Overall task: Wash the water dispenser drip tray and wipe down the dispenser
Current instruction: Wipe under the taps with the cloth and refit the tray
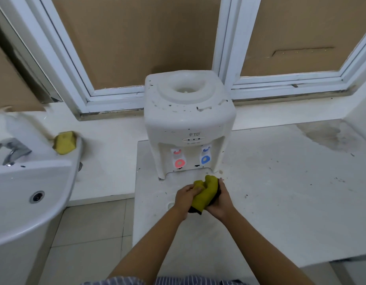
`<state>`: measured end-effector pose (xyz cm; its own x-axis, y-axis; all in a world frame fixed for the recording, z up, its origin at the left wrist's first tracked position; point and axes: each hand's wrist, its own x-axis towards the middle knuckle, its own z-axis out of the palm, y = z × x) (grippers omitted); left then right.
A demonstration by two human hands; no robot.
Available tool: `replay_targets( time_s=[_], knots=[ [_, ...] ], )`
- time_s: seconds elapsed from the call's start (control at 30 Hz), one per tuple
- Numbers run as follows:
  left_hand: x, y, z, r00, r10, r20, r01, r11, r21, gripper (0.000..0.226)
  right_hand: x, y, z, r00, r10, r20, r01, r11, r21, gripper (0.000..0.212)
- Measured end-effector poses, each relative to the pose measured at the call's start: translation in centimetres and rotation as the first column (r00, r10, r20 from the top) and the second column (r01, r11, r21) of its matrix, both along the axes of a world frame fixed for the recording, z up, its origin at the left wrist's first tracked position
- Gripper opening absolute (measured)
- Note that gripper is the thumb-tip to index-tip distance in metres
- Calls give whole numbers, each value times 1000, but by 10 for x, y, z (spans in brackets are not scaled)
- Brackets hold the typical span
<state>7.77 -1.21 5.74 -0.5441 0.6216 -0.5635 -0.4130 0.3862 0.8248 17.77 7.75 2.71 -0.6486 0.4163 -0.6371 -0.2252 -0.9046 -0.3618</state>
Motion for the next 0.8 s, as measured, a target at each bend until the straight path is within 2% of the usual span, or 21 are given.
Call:
replay_targets(
  time_s=[0.13, 0.27, 0.37, 0.5, 0.63, 0.7, 0.8],
  knots=[
    [-21, -9, -3, 994, 113, 0, -113, 992, -49, 23, -18, -12, 1, 998, 3, 69, 0, 999, -46, 63],
    [-43, -12, -14, 944, 295, -150, -307, 949, -64, 25, -25, -3, -1, 991, -27, 130, 35, 998, -58, 65],
    [-64, -11, -15, 912, 330, -242, -363, 926, -104, 35, -29, 11, 4, 983, -85, 162, 95, 994, -57, 55],
    [-90, -6, -16, 896, 286, -338, -346, 929, -131, 65, -49, 32, 3, 950, -89, 300, 102, 994, -29, 50],
    [-110, 2, -32, 918, 159, -363, -211, 972, -108, 87, -74, 43, -3, 901, -109, 421, 124, 992, -8, 45],
    [-119, 5, -54, 908, 149, -391, -203, 974, -100, 84, -89, 51, -19, 885, -134, 446, 141, 990, 17, 45],
    [-116, 1, -51, 892, 204, -403, -234, 972, -27, 60, -109, 46, -36, 871, -288, 398, 246, 957, 154, 49]
  ],
)
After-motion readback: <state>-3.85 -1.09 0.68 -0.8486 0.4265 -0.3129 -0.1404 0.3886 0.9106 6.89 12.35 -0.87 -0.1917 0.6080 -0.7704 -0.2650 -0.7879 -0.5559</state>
